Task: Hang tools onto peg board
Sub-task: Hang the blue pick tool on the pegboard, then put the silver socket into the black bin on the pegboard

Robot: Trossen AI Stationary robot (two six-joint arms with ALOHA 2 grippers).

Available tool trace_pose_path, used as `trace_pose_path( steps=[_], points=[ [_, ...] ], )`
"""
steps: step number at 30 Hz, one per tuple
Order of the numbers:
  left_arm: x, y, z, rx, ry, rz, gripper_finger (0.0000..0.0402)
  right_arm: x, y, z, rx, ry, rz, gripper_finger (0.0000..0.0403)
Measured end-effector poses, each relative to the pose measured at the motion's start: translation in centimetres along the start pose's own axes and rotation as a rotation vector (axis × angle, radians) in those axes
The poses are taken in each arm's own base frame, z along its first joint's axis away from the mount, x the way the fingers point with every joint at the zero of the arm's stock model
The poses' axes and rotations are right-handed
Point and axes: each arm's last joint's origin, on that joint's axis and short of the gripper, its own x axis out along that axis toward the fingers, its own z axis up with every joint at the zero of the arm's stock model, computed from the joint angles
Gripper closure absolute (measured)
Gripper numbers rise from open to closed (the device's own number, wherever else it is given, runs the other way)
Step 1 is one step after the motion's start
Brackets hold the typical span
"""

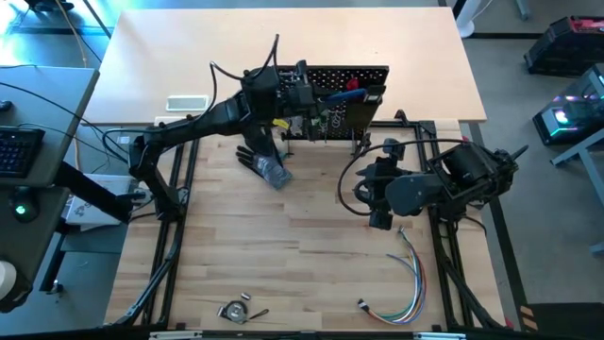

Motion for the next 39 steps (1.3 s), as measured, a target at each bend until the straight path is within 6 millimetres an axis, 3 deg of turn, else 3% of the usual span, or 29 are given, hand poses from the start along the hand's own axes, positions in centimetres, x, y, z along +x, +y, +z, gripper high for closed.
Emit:
trace_pose_path(
  steps=[5, 12, 19, 27, 32, 39],
  points=[
    [0.4, -0.3, -0.5, 0.021, 0.024, -0.011, 0.0327, 0.0, 0.0, 0.0, 0.004, 0.000, 0.000, 0.0236],
    [1.2, -0.5, -1.6, 0.013, 0.059, 0.004, 0.0251, 0.0, 0.0, 0.0, 0.006, 0.000, 0.001, 0.0236],
    [0.3, -0.8, 0.0, 0.007, 0.019, 0.005, 0.0206, 0.0, 0.0, 0.0, -0.001, -0.001, -0.002, 0.0236],
    [-3.7, -1.7, 4.8, 0.079, -0.007, 0.039, 0.0202, 0.0, 0.0, 0.0, -0.021, -0.003, -0.006, 0.0236],
    [-7.3, -2.6, 7.6, 0.096, 0.004, 0.027, 0.0202, 0.0, 0.0, 0.0, -0.025, -0.003, -0.006, 0.0236],
    [-12.5, -4.2, 10.0, 0.071, 0.083, -0.062, 0.0202, 0.0, 0.0, 0.0, -0.040, -0.001, 0.000, 0.0236]
  ],
)
